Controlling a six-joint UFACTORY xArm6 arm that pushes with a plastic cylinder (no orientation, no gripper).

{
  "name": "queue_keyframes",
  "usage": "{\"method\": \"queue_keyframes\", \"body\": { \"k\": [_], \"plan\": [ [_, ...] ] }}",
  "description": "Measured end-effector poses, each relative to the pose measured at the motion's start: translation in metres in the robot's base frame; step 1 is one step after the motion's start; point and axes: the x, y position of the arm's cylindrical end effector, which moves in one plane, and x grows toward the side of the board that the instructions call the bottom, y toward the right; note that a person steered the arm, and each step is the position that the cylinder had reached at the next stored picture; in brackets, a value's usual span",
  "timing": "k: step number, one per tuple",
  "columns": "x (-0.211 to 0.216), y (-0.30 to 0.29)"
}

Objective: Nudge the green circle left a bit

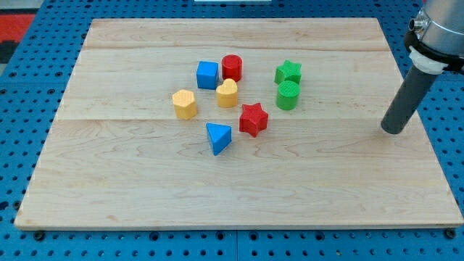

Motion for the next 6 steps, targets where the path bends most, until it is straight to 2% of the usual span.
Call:
{"method": "queue_keyframes", "body": {
  "k": [1, 2, 4, 6],
  "plan": [
    [0.000, 0.004],
    [0.000, -0.032],
    [-0.050, -0.126],
    [-0.040, -0.142]
  ]
}}
